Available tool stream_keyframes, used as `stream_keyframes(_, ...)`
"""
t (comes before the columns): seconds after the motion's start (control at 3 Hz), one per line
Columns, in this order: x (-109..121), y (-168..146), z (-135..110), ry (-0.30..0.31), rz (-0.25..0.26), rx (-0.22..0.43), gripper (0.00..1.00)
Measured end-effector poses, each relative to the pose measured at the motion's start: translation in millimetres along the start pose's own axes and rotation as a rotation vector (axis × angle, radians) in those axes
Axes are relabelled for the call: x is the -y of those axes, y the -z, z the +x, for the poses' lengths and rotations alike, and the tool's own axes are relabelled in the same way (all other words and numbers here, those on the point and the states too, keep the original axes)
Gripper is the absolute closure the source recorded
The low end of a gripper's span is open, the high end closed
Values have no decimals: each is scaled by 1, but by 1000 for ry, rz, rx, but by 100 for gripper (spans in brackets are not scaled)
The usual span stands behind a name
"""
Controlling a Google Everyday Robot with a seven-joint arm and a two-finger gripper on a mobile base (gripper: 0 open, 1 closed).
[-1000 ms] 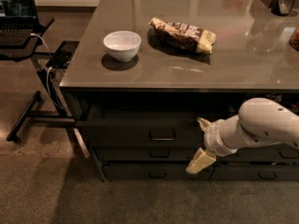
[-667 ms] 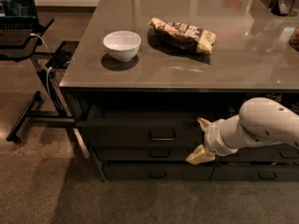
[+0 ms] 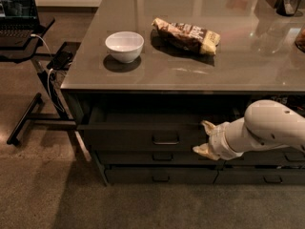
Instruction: Close top drawer
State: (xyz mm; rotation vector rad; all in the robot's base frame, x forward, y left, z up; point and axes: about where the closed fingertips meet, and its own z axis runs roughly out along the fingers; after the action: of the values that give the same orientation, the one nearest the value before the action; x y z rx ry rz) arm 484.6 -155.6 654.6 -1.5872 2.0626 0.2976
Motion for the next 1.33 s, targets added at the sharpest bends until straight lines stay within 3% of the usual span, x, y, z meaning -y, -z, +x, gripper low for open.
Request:
stream_keyframes(0.33, 0, 0, 0, 0, 0, 0, 81)
stream_keyframes(1.33, 2, 10, -6, 0, 0, 0, 12)
